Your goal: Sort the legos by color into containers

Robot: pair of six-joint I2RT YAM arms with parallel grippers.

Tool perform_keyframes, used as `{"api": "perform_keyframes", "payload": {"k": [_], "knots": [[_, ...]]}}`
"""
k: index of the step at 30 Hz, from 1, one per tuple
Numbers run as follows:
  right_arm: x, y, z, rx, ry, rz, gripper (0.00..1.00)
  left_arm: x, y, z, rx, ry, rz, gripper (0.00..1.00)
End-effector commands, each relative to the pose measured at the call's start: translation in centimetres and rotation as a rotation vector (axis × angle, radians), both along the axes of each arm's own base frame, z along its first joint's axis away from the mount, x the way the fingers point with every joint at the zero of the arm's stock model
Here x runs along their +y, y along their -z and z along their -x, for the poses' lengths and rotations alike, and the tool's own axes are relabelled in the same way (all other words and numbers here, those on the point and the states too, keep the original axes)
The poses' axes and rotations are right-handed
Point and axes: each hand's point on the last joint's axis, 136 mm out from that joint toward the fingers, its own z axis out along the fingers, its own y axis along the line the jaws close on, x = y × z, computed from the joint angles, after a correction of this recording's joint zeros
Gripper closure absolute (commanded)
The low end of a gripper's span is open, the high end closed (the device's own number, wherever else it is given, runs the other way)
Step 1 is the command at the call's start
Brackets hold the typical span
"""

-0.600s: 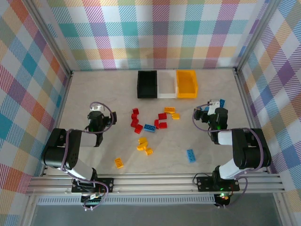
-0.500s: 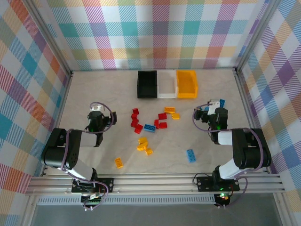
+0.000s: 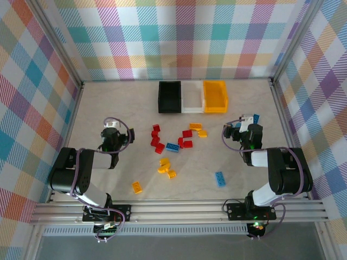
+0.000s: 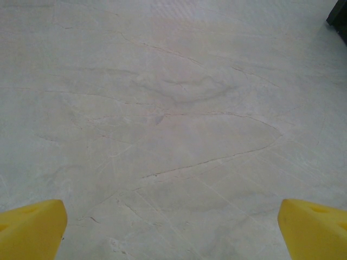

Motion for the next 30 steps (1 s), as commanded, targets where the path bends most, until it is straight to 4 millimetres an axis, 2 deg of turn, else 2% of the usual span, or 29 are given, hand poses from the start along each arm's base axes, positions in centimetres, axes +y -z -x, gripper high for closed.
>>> {"api": "perform_keyframes", "payload": {"k": [1,18,24,28,30], "knots": [[0.1,-0.6,-0.6,-0.018,-0.012,-0.005,0.00,0.6,-1.4,-1.0,-0.051,-0.016,-0.015,0.00],[0.2,-0.9,-0.5,-0.032,-0.017,-0.002,0.00,0.6,-1.4,-1.0,-0.053,-0.017,-0.014,0.00],[0.0,-3.7,0.0,-0.001,-0.009,0.002,0.00,2.1,-4.7,-1.6,0.021,-0.119,-0.049,0.00],[-0.1,-7.7,0.6,-0.026,0.022,-0.053,0.00,3.8,-6.6,-0.4,0.029,-0.273,0.025,0.00],[-0.3,-8.9,1.0,0.042,0.068,-0.117,0.00,4.1,-7.4,0.3,0.060,-0.321,0.072,0.00]]}}
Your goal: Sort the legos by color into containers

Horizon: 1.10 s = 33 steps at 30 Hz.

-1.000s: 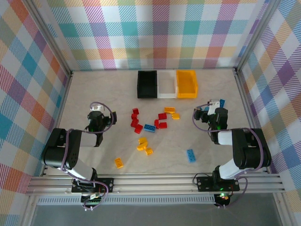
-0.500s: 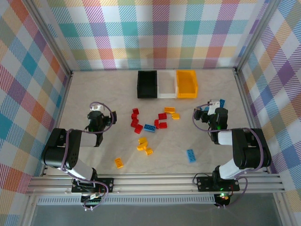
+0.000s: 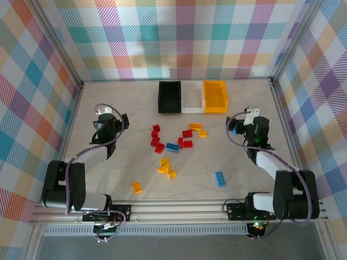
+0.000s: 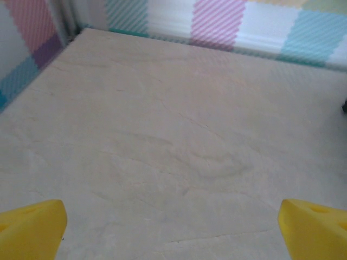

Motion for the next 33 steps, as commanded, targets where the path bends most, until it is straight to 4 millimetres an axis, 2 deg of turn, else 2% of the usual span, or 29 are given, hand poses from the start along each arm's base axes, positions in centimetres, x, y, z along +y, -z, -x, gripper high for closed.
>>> {"api": "perform_keyframes", "payload": {"k": [1,5,8,11,13,16,19,24,28,33], "knots": [[0.0,-1.4,0.9,0.144,0.048,-0.109,0.00,1.5,0.5,2.4,0.136,-0.139,0.081,0.00],[2.7,-2.6,2.5,0.271,-0.039,-0.240,0.00,-0.9,-1.2,2.4,0.215,-0.051,0.199,0.00],[4.5,-1.7,4.7,0.401,-0.063,-0.302,0.00,-3.4,-2.7,3.1,0.208,0.030,0.336,0.00],[6.4,0.3,7.6,0.568,-0.076,-0.288,0.00,-6.0,-3.7,4.3,0.222,0.118,0.410,0.00],[7.7,2.0,10.0,0.712,-0.088,-0.264,0.00,-8.0,-3.1,5.8,0.287,0.186,0.429,0.00],[8.7,4.6,13.8,0.892,-0.050,-0.161,0.00,-10.8,-2.3,7.7,0.363,0.276,0.437,0.00],[9.7,6.4,17.4,1.011,-0.021,-0.095,0.00,-13.4,-1.2,9.6,0.429,0.354,0.435,0.00],[9.8,8.5,21.8,1.107,0.025,-0.034,0.00,-17.2,-0.1,12.7,0.492,0.470,0.438,0.00],[9.6,10.2,23.9,1.142,0.041,-0.036,0.00,-18.2,0.5,14.6,0.520,0.507,0.457,0.00],[9.5,12.0,25.0,1.175,0.043,-0.037,0.01,-17.7,0.3,15.8,0.510,0.510,0.465,0.00]]}}
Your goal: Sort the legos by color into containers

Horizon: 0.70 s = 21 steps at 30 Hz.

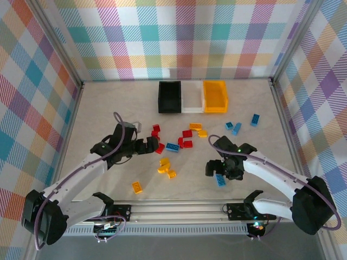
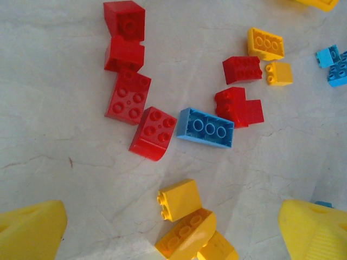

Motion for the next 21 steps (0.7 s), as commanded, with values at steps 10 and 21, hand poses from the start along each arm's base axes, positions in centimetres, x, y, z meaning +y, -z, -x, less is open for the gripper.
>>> {"api": "perform_keyframes", "payload": {"k": [10,21], "knots": [[0.5,2.2,-0.4,0.007,0.024,0.009,0.13,0.2,-0.5,1.7,0.012,0.002,0.038,0.00],[0.6,3.4,0.0,0.028,0.002,0.026,0.36,0.2,0.3,1.9,0.032,-0.005,0.039,0.00]]}}
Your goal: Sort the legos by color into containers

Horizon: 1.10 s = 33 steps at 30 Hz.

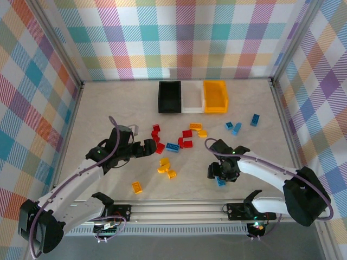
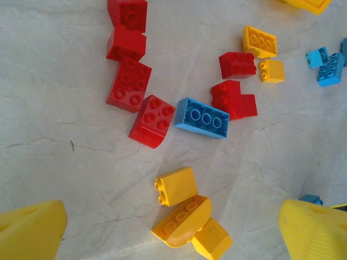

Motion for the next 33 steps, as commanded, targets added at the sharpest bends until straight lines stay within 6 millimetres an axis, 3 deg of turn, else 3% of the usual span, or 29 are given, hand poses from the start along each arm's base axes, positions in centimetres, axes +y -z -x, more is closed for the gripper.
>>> {"api": "perform_keyframes", "payload": {"k": [1,15,21,25,28,31,33], "knots": [[-0.1,0.6,0.3,0.015,-0.002,0.016,0.38,-0.2,0.7,0.6,0.032,0.008,0.010,0.00],[0.2,0.8,-0.1,-0.012,-0.012,0.037,0.70,0.1,1.2,1.0,0.043,-0.002,0.002,0.00],[0.9,-1.4,-1.5,-0.093,-0.010,-0.002,0.71,0.2,1.2,1.0,0.047,-0.006,0.003,0.00],[1.9,-4.8,-4.4,-0.200,-0.018,-0.027,0.70,0.0,1.2,0.9,0.046,-0.004,0.008,0.00],[3.0,-7.4,-7.7,-0.248,-0.018,-0.081,0.70,-0.2,1.3,0.8,0.050,-0.001,0.014,0.00],[3.7,-10.3,-12.5,-0.310,-0.014,-0.119,0.69,-0.4,1.5,0.7,0.055,0.006,0.016,0.00],[3.8,-12.7,-16.8,-0.373,-0.004,-0.120,0.69,-0.4,1.6,0.6,0.056,0.008,0.013,0.00]]}}
